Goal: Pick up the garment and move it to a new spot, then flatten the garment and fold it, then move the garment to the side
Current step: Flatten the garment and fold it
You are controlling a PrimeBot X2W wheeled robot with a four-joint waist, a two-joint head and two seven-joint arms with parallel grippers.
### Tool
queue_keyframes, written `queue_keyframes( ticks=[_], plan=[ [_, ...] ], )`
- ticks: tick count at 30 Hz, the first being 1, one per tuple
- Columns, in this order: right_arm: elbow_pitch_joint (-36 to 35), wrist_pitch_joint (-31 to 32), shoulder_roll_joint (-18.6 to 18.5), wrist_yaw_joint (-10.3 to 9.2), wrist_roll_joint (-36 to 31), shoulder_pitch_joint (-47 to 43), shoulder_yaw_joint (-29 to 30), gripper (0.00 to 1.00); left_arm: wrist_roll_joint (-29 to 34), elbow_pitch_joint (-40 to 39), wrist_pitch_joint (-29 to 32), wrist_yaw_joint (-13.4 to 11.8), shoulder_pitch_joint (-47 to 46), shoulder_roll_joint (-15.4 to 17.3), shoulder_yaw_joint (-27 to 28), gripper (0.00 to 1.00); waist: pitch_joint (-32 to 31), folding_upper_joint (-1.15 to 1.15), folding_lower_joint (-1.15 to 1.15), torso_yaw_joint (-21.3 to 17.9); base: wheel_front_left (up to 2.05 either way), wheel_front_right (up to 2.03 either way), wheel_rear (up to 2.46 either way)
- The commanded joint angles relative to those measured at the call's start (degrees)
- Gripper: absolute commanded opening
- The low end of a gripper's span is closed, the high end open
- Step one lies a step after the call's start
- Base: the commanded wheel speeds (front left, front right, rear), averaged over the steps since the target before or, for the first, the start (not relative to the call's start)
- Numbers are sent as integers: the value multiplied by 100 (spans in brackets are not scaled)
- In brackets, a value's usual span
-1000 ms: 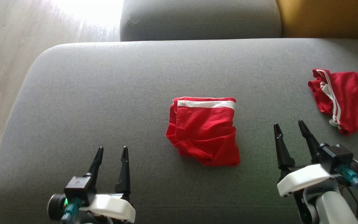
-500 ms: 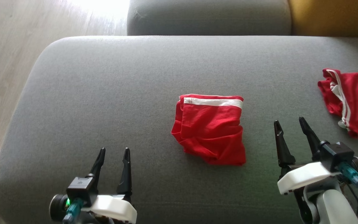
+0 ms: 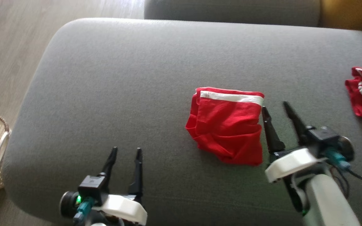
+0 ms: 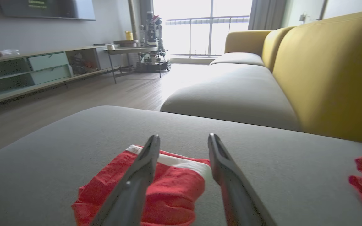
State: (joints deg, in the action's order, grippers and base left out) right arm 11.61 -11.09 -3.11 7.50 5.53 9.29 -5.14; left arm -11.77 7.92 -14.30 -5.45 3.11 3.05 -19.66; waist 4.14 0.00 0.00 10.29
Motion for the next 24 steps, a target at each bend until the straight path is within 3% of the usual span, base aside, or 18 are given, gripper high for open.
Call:
queue_keyframes(
  ticks=[1,10,24],
  plan=[
    [-106,-10,-32,-1,-33,242,-249,0,-4,-157,-70,43,-295,-17,127,100,61,0,0,79,0,0,0],
    [845,91,-423,-1,176,759,-1519,0,-31,-122,-70,13,-436,-17,5,100,358,0,0,494,0,0,0],
    [2417,204,-725,-1,444,1170,-2047,0,-175,-25,-70,-50,-559,-17,-131,100,556,0,0,928,0,0,0]
  ],
)
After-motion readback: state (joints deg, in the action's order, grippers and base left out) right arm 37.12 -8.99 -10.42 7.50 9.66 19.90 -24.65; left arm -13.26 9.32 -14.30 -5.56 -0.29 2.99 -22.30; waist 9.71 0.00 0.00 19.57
